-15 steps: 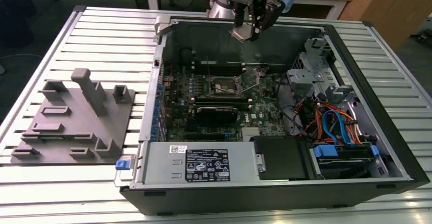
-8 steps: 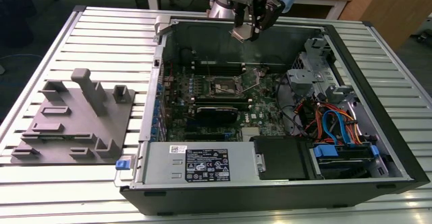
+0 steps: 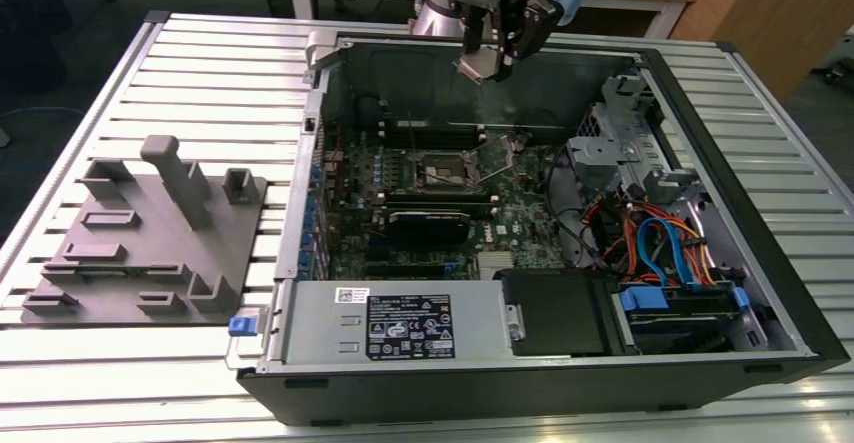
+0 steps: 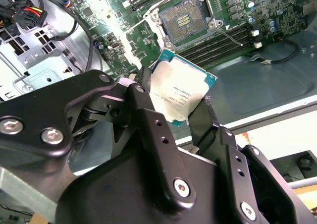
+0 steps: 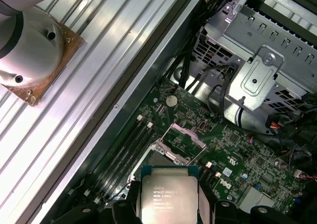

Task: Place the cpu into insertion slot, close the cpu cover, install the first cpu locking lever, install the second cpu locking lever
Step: 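Place the cpu into insertion slot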

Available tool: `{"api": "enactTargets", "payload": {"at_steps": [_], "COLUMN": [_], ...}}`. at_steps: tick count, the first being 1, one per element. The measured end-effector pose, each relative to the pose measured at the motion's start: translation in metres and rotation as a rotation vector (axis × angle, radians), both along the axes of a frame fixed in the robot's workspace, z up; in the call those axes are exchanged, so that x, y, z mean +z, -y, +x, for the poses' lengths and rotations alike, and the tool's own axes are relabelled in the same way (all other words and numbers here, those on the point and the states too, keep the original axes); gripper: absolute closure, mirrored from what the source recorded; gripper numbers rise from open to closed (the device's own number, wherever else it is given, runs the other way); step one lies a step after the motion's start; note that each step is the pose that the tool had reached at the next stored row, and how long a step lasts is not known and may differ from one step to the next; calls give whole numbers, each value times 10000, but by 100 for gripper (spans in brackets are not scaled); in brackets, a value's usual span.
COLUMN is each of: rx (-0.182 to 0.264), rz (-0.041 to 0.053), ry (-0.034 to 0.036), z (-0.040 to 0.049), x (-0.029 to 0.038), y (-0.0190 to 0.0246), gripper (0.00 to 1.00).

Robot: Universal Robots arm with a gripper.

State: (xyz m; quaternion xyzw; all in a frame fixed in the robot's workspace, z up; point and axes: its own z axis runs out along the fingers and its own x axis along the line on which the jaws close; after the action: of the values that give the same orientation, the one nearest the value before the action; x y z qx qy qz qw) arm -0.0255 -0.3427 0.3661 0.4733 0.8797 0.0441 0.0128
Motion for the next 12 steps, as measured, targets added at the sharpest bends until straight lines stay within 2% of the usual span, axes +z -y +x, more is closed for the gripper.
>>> {"api": "enactTargets", "payload": {"at_steps": [12], "rx": [-140], "rz": [0], "ry": [0], "z": [0], "x": [0], "y": [0], "gripper": [46]}}
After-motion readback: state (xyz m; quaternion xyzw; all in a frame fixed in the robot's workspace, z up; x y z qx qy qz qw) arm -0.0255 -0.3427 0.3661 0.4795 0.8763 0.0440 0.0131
